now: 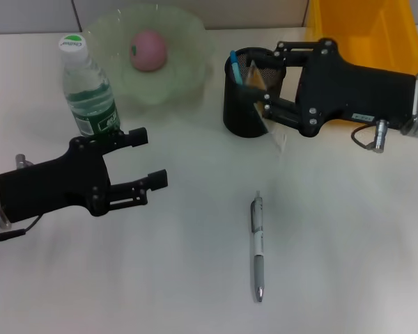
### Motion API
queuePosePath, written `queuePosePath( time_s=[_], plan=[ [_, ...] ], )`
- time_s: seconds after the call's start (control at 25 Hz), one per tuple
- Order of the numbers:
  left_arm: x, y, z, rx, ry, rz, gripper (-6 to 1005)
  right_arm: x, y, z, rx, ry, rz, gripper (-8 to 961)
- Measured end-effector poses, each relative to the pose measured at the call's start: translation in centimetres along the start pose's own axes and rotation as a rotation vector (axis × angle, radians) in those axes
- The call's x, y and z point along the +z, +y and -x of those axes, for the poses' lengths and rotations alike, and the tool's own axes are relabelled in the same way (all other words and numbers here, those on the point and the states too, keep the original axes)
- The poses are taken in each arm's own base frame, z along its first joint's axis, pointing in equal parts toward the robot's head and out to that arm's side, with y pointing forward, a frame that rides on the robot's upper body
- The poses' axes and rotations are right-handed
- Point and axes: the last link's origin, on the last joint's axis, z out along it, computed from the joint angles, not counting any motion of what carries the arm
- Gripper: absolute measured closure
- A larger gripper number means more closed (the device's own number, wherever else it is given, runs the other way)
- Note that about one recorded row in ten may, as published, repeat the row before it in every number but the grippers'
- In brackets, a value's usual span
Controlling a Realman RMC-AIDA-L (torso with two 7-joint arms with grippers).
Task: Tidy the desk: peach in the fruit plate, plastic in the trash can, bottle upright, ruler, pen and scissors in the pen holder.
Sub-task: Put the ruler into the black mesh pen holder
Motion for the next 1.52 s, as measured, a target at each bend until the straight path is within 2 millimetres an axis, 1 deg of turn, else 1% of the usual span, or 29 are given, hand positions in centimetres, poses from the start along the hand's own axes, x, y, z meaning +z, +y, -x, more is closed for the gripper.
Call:
queuePosePath(
  time_s=[0.04,0.08,0.12,0.16,0.28,0.32,0.36,0.52,0.96,1.16,1.32,1.52],
  plan=[
    [0.0,-0.1,-0.1,-0.006,0.004,-0.005,170,-0.2,0.0,0.0,-0.070,-0.003,-0.006,563],
    [0.0,-0.1,-0.1,-0.006,0.004,-0.005,170,-0.2,0.0,0.0,-0.070,-0.003,-0.006,563],
    [0.0,-0.3,-0.3,-0.020,0.012,-0.013,170,-0.3,0.1,0.0,-0.140,-0.004,-0.012,563],
    [0.0,-0.3,-0.3,-0.020,0.012,-0.013,170,-0.3,0.1,0.0,-0.140,-0.004,-0.012,563],
    [0.1,-0.6,-0.6,-0.053,0.020,-0.019,170,-0.5,0.0,0.0,-0.234,-0.005,-0.026,564],
    [0.3,-0.8,-0.7,-0.080,0.022,-0.021,170,-0.7,0.1,-0.1,-0.296,-0.003,-0.033,564],
    [0.3,-0.8,-0.7,-0.080,0.022,-0.021,170,-0.7,0.1,-0.1,-0.296,-0.003,-0.033,564],
    [0.3,-0.8,-0.8,-0.117,0.025,-0.024,170,-1.2,0.3,-0.2,-0.435,0.004,-0.042,564],
    [0.6,-0.5,-0.5,-0.150,0.053,-0.040,170,-1.4,0.5,-0.7,-0.612,0.015,-0.065,563],
    [0.8,-0.3,-0.3,-0.157,0.059,-0.039,170,-0.9,0.8,-1.0,-0.670,-0.006,-0.084,563],
    [0.7,-0.1,-0.1,-0.163,0.062,-0.042,170,0.0,0.9,-1.4,-0.753,-0.025,-0.092,563],
    [0.6,0.1,0.1,-0.165,0.064,-0.042,170,1.0,0.8,-1.5,-0.772,-0.035,-0.086,563]
  ],
)
